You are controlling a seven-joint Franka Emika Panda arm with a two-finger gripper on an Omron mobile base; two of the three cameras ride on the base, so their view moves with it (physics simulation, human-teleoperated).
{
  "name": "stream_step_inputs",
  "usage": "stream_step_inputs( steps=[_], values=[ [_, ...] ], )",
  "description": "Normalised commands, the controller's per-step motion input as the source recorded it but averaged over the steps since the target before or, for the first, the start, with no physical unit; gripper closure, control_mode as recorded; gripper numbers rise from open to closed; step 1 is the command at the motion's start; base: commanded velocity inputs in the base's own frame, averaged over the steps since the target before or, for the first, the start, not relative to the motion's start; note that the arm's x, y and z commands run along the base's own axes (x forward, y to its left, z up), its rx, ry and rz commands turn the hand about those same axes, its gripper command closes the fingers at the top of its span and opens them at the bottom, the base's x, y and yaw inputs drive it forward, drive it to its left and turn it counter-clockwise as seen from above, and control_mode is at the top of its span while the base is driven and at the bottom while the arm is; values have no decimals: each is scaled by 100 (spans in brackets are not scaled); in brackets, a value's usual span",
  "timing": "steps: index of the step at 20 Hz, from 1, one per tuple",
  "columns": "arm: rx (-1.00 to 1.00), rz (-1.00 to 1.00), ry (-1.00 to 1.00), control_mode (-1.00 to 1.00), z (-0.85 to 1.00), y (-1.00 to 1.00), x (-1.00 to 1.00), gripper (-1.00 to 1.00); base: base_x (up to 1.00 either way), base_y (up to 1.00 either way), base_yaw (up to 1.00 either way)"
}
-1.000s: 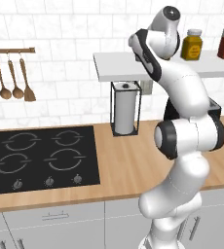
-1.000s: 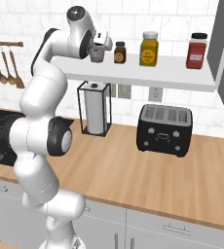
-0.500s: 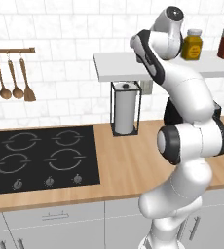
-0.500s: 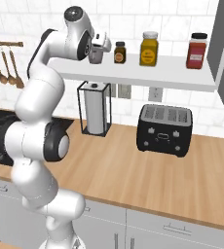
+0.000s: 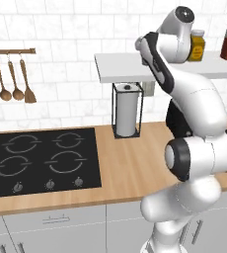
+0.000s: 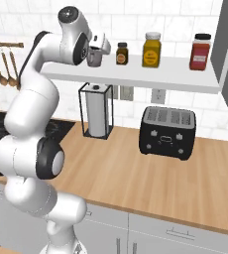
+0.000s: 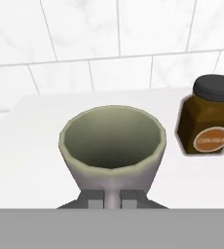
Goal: Gather all objects into one cabinet and sort the glasses and bowls to opposite sides.
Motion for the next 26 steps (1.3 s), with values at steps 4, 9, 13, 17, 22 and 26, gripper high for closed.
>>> stream_step_inputs(
  steps=[4,9,13,17,22,26],
  values=[
    [0,0,-5,-100,0,20,-41,100,0,0,0],
    [1,0,-9,-100,28,4,-33,100,0,0,0],
    [0,0,-8,-100,43,0,-56,100,0,0,0],
    [1,0,-1,-100,15,0,-83,100,0,0,0],
    [3,0,1,-100,0,0,-98,100,0,0,0],
    [0,0,2,-100,0,0,-100,100,0,0,0]
  ],
)
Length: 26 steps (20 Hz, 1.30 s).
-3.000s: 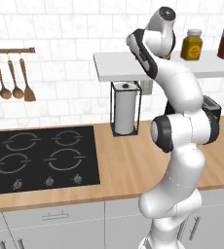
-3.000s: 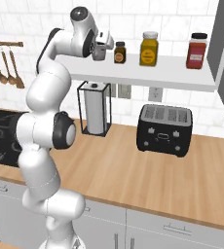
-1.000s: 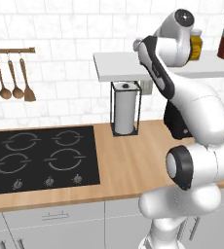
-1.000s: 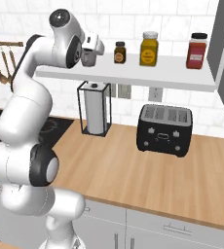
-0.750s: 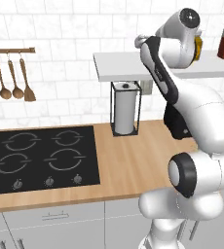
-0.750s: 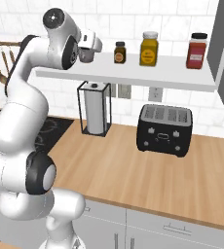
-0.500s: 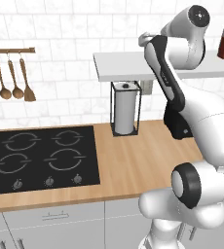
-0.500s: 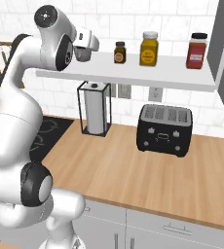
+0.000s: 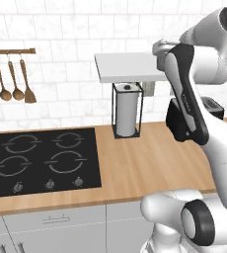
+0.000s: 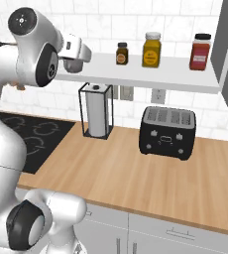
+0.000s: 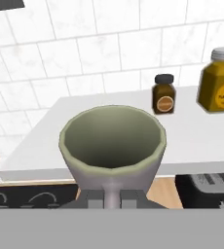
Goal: Gather all objects into one cabinet and sort the glasses and bowls to opposite sides.
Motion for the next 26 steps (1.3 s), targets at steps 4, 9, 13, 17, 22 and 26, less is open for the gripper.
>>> stream_step_inputs(
  steps=[4,9,13,17,22,26],
  values=[
    [0,0,2,-100,0,0,-99,100,0,0,0],
    [0,0,6,-100,0,0,-84,100,0,0,0],
    [0,0,8,-100,-2,0,-76,100,0,0,0],
    [0,0,9,-100,-7,0,-78,100,0,0,0],
    [0,0,10,-100,-11,0,-68,100,0,0,0],
    [0,0,9,-100,-15,0,-33,100,0,0,0]
  ],
)
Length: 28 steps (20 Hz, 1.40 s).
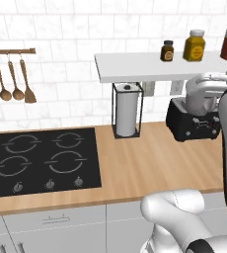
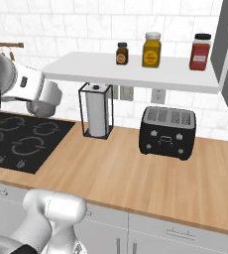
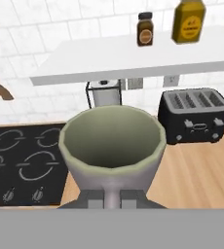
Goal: Gather all objects into one cabinet and sort the glasses and bowls to opposite sides.
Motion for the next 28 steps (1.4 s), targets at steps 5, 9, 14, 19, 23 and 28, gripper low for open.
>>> stream_step_inputs(
  steps=[5,9,14,19,23,28],
  values=[
    [0,0,5,-100,-25,0,-1,100,0,0,0],
    [0,0,0,-100,-34,0,-6,100,0,0,0],
    [0,0,-6,-100,-22,0,-13,100,0,0,0],
    [0,0,-6,-100,-4,6,-17,100,0,0,0],
    [0,0,0,-100,0,7,-22,100,0,0,0],
    [0,0,0,100,0,0,0,100,-43,0,0]
  ],
)
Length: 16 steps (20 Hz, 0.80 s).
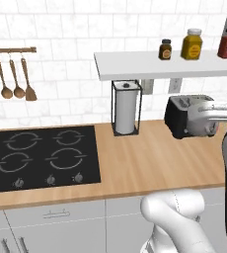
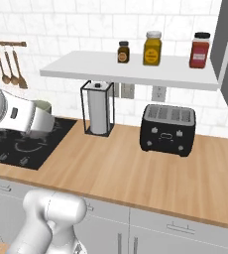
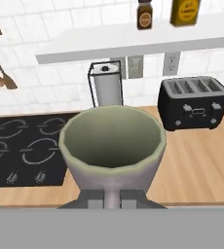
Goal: Gather all objects into one cabinet and sort the glasses and bowls to opposite sides.
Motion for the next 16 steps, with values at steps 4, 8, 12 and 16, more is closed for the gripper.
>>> stream_step_inputs(
  steps=[4,8,12,16],
  values=[
    [0,0,0,100,0,0,0,100,-75,0,0],
    [0,0,0,100,0,0,0,100,-85,0,0],
    [0,0,0,100,0,0,0,100,-86,0,0],
    [0,0,0,100,0,0,0,100,-86,-10,0]
  ],
)
